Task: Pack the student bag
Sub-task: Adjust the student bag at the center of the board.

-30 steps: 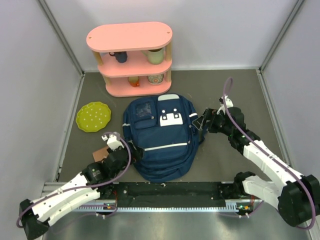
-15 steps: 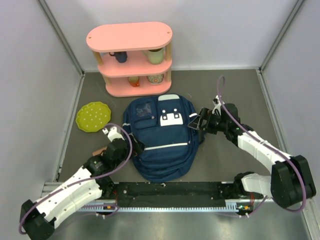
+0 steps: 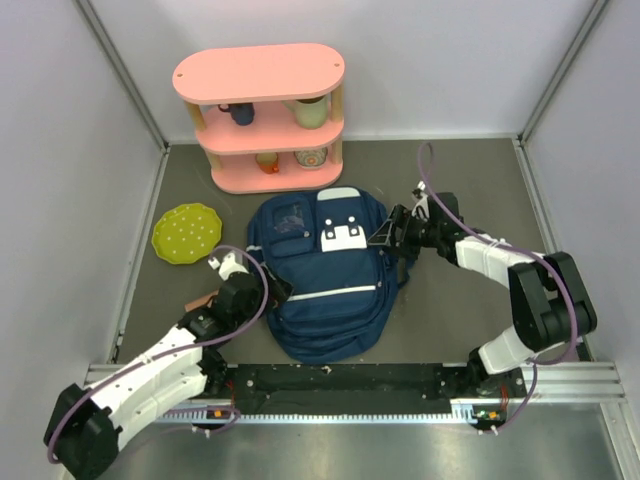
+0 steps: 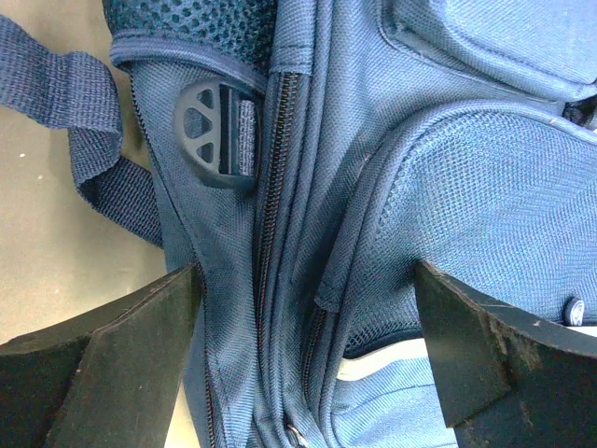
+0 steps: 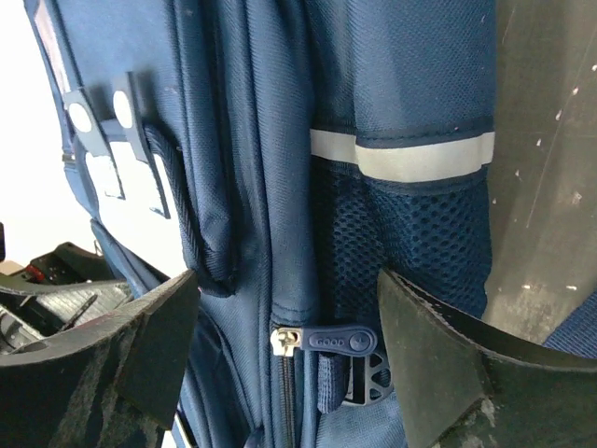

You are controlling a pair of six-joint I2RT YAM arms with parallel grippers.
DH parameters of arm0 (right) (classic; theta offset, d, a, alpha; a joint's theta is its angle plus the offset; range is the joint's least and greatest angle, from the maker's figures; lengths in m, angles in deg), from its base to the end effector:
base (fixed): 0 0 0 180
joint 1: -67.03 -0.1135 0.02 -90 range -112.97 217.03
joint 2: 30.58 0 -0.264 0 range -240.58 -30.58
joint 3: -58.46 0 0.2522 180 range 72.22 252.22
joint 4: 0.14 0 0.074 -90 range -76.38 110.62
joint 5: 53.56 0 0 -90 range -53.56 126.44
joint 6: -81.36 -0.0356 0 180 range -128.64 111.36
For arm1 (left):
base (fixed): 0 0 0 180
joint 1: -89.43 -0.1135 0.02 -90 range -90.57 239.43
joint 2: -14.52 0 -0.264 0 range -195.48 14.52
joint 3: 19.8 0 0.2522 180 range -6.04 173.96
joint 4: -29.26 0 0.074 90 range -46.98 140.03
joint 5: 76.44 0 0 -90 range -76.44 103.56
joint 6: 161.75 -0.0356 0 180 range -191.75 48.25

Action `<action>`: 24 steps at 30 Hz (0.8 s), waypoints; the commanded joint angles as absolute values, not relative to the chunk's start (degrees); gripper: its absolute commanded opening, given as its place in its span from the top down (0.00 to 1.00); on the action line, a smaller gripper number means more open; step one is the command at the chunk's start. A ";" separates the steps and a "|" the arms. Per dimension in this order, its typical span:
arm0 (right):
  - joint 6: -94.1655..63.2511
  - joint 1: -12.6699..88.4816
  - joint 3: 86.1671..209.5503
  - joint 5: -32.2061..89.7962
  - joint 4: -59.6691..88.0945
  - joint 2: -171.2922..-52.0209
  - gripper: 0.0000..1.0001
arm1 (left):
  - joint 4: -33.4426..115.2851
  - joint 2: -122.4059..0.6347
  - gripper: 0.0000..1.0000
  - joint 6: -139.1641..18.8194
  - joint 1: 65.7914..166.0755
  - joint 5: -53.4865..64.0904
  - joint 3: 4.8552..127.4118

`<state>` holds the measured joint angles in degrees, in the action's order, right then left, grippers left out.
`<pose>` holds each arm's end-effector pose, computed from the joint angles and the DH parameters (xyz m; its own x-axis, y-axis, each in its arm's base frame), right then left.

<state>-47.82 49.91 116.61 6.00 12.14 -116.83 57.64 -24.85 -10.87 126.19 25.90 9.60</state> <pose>0.2861 0.1070 0.1903 -0.8733 0.3009 -0.3831 -0.0915 0.6711 0.7357 0.1244 -0.0834 0.1698 -0.6353 -0.5906 -0.4975 -0.2151 0.7541 -0.6206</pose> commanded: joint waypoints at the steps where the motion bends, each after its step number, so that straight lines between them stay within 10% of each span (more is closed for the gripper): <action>1: -52.04 50.16 113.82 0.42 4.23 -119.78 0.31 | 47.08 -33.00 0.01 -14.17 124.07 21.22 11.10; 13: -58.23 50.16 97.80 -0.74 -8.01 -113.03 0.41 | 47.58 -54.29 0.01 -29.39 121.60 15.40 30.78; 24: -29.05 50.16 112.04 17.44 27.23 -94.86 0.31 | 53.21 -51.85 0.01 -36.14 110.18 12.50 36.33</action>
<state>-41.94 50.67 107.73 9.02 15.35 -103.37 53.81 -54.62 -31.70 112.42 14.38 32.36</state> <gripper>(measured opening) 0.678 0.987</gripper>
